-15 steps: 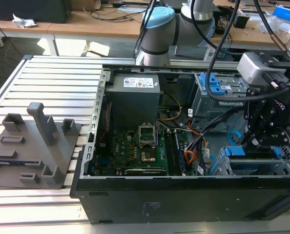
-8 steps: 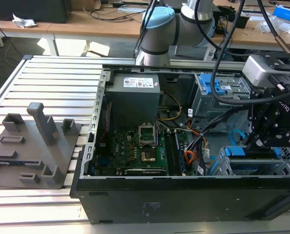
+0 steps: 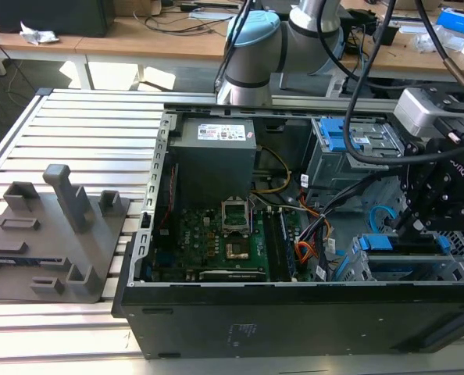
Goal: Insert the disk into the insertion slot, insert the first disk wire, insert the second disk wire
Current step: 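Insert the second disk wire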
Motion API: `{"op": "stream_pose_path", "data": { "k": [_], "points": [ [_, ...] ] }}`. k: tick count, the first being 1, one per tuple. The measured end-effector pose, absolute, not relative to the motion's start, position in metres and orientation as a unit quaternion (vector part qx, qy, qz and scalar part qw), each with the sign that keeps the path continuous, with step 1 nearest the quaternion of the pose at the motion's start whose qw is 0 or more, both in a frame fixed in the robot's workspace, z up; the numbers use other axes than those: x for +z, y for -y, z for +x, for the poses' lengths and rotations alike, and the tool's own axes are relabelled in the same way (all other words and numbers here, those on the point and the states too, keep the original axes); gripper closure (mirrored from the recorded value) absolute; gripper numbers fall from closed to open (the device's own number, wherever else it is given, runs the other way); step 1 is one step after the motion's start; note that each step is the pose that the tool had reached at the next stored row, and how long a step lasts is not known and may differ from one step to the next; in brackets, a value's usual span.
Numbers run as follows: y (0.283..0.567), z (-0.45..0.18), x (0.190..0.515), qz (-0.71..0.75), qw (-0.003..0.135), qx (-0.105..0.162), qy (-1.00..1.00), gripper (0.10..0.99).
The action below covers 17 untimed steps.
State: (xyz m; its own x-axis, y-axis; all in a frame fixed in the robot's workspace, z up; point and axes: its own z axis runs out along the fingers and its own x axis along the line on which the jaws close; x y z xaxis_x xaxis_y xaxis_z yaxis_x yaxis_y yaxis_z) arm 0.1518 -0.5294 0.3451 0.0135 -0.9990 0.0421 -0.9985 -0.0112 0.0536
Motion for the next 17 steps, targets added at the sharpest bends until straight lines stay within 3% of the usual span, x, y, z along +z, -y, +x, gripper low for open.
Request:
{"op": "stream_pose_path", "data": {
  "k": [17],
  "points": [
    [0.5297, 0.1573, 0.3389, 0.711, 0.034, -0.004, 0.702, 0.925]
  ]
}}
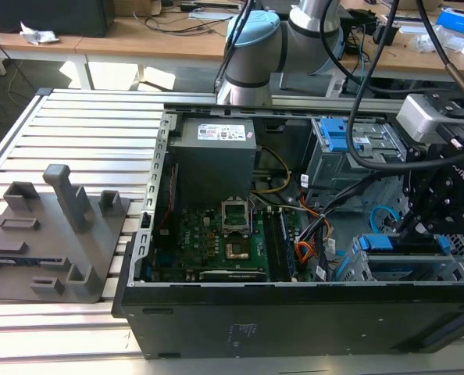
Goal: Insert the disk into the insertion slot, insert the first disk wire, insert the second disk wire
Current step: 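Insert the second disk wire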
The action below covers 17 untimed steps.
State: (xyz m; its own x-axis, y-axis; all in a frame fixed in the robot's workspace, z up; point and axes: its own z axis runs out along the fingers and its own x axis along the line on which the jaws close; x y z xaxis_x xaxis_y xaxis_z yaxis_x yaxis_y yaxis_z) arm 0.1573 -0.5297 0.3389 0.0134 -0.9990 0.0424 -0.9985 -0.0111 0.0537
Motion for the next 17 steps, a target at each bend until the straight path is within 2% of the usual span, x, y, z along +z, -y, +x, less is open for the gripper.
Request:
{"op": "stream_pose_path", "data": {
  "k": [12, 13, 15, 17],
  "points": [
    [0.531, 0.158, 0.337, 0.711, 0.034, -0.004, 0.702, 0.925],
    [0.531, 0.158, 0.337, 0.711, 0.034, -0.004, 0.702, 0.851],
    [0.531, 0.158, 0.338, 0.711, 0.034, -0.004, 0.702, 0.851],
    [0.531, 0.158, 0.352, 0.711, 0.034, -0.004, 0.702, 0.851]
  ]
}}
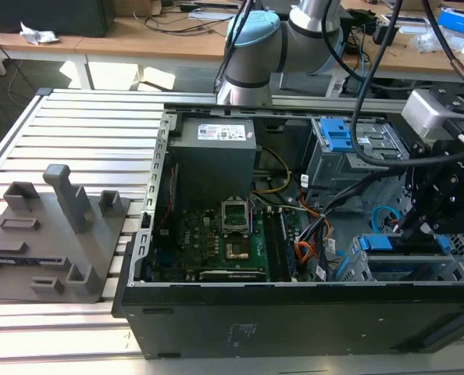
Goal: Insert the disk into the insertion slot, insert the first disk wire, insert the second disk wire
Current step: 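Insert the second disk wire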
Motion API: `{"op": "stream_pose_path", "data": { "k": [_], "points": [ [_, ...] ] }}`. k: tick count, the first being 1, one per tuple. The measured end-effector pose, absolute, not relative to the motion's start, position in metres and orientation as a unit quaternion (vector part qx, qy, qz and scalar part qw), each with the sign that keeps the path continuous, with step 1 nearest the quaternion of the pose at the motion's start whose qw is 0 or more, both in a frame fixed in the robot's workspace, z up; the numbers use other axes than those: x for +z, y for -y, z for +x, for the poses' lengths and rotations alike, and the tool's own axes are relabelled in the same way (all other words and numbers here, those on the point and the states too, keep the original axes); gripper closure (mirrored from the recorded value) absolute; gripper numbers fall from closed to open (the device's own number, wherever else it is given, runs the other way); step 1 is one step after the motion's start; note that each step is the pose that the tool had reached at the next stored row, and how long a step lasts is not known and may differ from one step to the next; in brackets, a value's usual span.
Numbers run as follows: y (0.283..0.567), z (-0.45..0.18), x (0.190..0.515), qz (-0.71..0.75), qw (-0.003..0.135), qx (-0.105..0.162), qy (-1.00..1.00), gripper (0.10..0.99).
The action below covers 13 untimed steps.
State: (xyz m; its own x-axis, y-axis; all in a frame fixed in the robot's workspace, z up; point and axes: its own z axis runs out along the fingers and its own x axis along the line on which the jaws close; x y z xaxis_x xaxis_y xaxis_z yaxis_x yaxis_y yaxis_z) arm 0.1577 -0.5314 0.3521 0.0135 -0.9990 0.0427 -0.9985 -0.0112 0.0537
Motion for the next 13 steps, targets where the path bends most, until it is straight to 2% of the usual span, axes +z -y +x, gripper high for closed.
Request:
{"op": "stream_pose_path", "data": {
  "k": [2, 3, 6, 13],
  "points": [
    [0.531, 0.158, 0.364, 0.711, 0.035, -0.003, 0.702, 0.863],
    [0.531, 0.158, 0.373, 0.711, 0.035, -0.003, 0.702, 0.980],
    [0.531, 0.158, 0.388, 0.711, 0.036, -0.002, 0.702, 0.980],
    [0.531, 0.158, 0.388, 0.711, 0.036, -0.002, 0.702, 0.980]
  ]
}}
